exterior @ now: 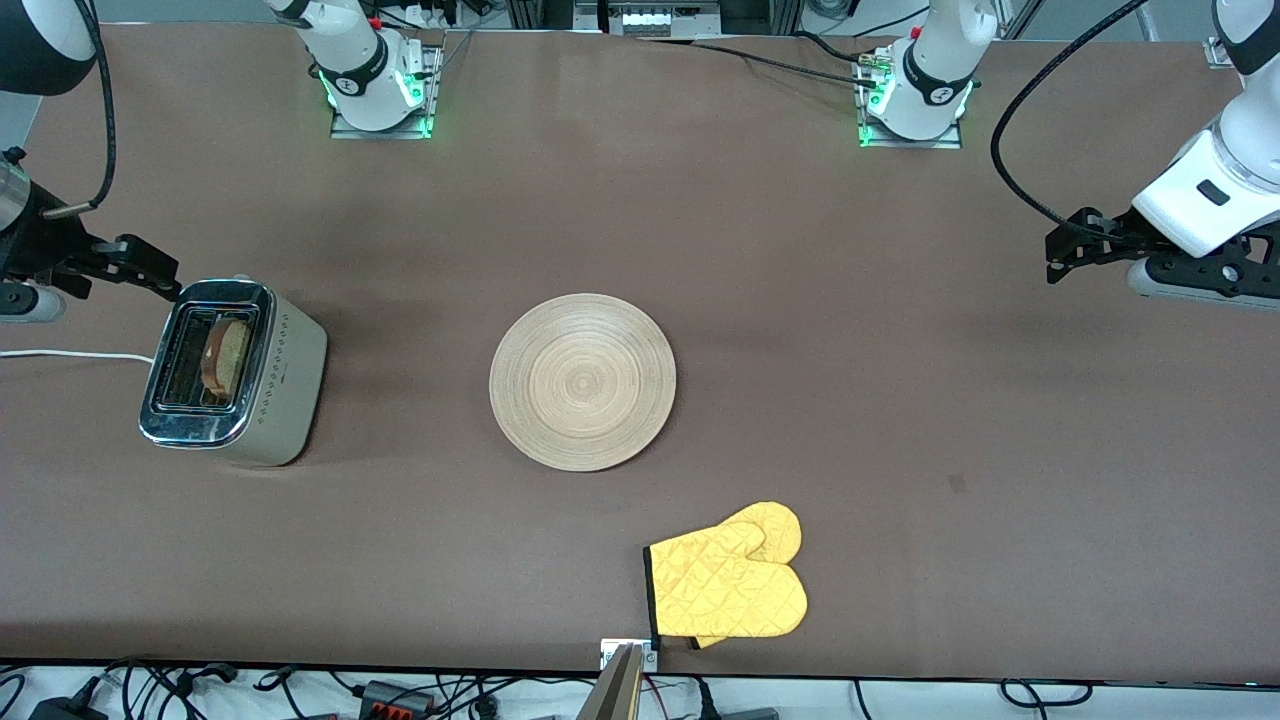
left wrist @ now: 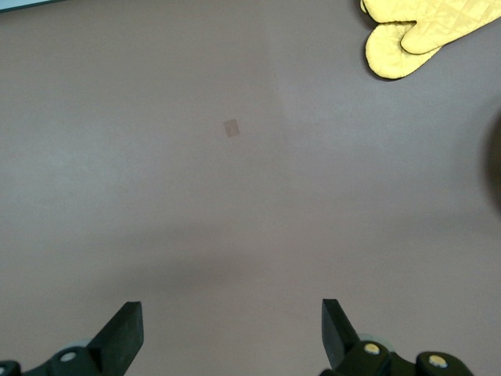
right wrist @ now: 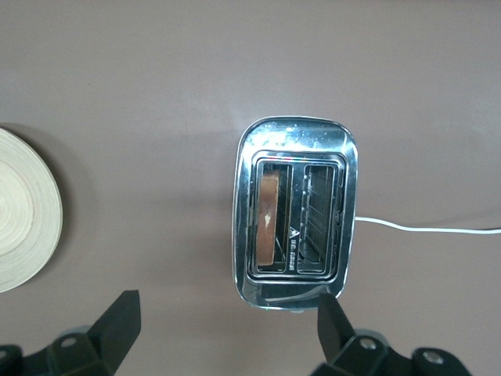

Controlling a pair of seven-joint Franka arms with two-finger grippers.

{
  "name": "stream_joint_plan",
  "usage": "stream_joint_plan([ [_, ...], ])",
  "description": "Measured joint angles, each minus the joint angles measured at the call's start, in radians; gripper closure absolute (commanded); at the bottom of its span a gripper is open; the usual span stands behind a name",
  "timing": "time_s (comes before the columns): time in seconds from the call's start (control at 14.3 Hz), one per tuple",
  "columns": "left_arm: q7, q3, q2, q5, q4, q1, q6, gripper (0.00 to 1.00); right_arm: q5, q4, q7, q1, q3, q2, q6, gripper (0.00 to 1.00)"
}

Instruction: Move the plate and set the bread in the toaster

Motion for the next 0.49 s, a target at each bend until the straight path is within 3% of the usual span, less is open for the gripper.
stream_joint_plan([
  [0.49,0.0,0.0,0.0,0.0,0.0,0.0,0.0,0.0,-0.001,0.047,0.0,0.0,0.001,0.038,0.0,0.0],
])
